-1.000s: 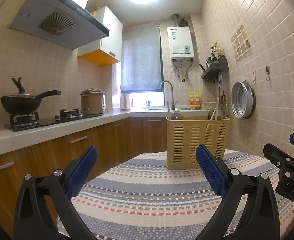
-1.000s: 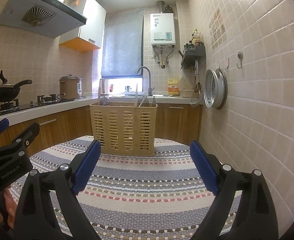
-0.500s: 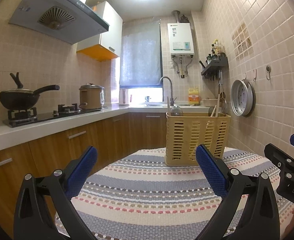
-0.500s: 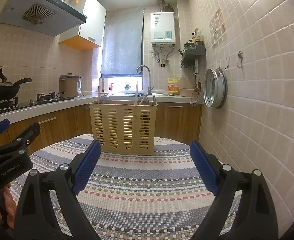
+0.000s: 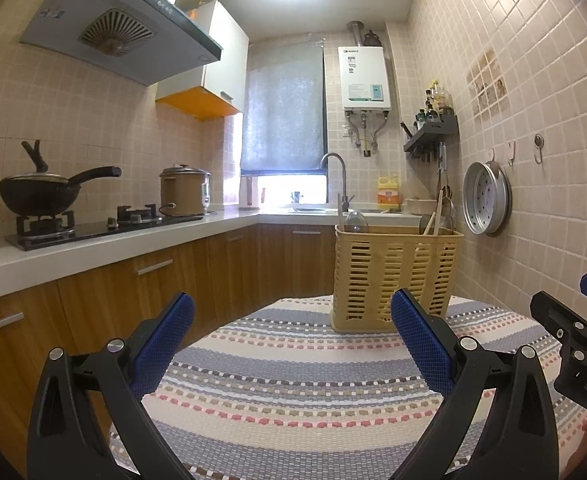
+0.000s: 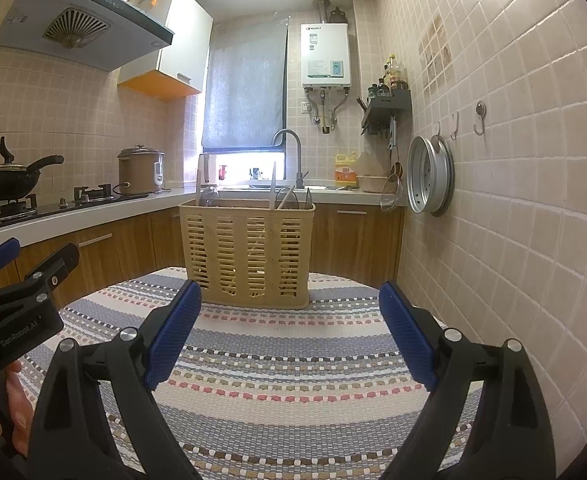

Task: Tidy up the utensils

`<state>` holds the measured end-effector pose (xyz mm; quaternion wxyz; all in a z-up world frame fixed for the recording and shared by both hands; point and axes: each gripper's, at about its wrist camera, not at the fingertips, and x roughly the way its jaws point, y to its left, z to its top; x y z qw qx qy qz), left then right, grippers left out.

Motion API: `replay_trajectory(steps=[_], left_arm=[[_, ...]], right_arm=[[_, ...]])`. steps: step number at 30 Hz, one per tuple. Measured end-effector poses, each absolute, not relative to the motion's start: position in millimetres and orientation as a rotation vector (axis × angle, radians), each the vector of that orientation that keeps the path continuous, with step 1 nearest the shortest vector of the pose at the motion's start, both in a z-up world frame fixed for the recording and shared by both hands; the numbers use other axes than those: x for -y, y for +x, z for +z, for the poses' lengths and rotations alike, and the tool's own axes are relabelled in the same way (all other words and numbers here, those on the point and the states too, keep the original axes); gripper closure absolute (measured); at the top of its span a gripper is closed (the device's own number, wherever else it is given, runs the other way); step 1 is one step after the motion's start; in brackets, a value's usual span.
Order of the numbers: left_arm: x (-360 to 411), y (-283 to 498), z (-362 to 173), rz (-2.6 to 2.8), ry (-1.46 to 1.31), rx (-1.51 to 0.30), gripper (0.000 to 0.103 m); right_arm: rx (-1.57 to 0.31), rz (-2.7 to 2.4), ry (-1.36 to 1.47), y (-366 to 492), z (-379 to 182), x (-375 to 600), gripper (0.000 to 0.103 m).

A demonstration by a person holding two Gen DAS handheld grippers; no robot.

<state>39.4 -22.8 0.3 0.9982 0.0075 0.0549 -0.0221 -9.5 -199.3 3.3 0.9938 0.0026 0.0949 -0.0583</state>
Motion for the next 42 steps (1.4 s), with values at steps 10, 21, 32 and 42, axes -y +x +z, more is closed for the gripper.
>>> replay_trajectory(steps=[10,21,32,42], left_arm=[[23.1,37.8,-1.1,-0.043,0.012,-0.11,0.008],[26.2,35.3,-1.2,-0.005,0.023,-0.103,0.008],[38.3,33.9,-2.3,0.002,0.079,-0.105,0.007],[39.6,35.6,-2.2,0.008,0.076,-0.114,0.007]], right_arm=[[-0.191,-0.114,0.002,-8.9,2.7,198.7,0.017],[-0.188,-0.118,-0.002,-10.2,4.3,198.4,0.017],[-0.192,-0.125,-0.004,-8.6,4.3,199.3,0.017],[-0.195,-0.128,-0.004,-8.6,3.1,200.2,0.017]])
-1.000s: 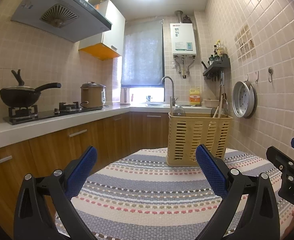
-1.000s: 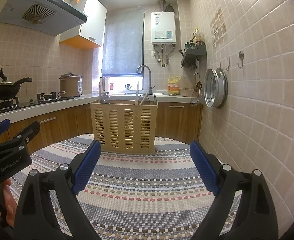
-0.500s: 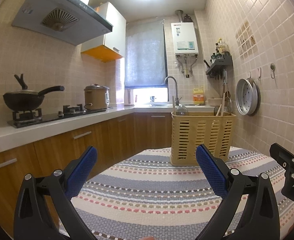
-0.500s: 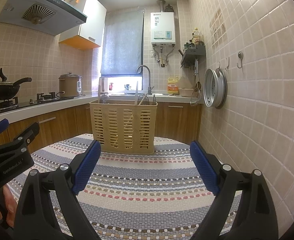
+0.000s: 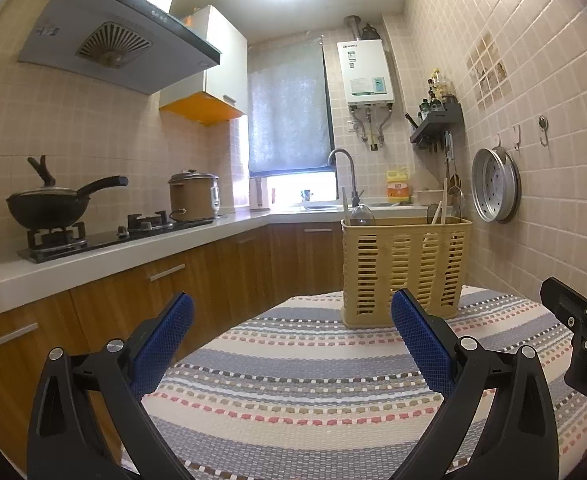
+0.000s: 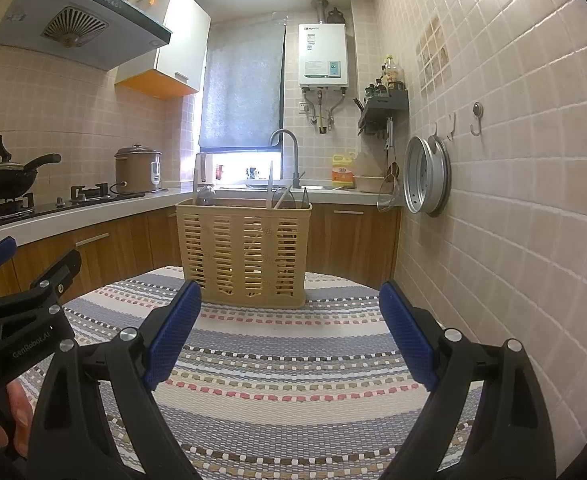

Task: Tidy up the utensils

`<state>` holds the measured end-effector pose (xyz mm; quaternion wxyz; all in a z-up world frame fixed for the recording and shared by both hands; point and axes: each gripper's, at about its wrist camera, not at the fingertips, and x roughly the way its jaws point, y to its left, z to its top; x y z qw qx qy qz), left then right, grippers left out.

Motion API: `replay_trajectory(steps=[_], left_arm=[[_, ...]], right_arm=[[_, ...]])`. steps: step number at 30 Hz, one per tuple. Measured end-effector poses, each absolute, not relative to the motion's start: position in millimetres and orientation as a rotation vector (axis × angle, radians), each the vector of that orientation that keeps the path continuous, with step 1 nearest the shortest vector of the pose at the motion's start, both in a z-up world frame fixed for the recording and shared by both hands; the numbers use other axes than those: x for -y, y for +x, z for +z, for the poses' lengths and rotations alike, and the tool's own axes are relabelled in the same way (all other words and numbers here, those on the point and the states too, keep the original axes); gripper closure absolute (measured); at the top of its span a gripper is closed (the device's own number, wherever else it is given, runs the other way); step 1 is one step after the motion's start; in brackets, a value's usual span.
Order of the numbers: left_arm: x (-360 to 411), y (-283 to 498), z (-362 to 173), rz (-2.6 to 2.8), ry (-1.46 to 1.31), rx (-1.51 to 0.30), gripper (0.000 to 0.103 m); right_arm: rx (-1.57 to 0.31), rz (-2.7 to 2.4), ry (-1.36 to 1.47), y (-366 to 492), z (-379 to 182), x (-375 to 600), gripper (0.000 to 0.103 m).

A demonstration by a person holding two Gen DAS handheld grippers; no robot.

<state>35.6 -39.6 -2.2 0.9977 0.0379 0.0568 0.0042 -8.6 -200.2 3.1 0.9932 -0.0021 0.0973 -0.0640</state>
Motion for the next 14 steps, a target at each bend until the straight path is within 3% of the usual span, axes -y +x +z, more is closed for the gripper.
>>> replay_trajectory(steps=[14], left_arm=[[32.7,39.5,-2.4,-0.003,0.044,-0.14,0.007]], right_arm=[[-0.198,-0.126,-0.013,-8.4,2.4,198.8,0.017]])
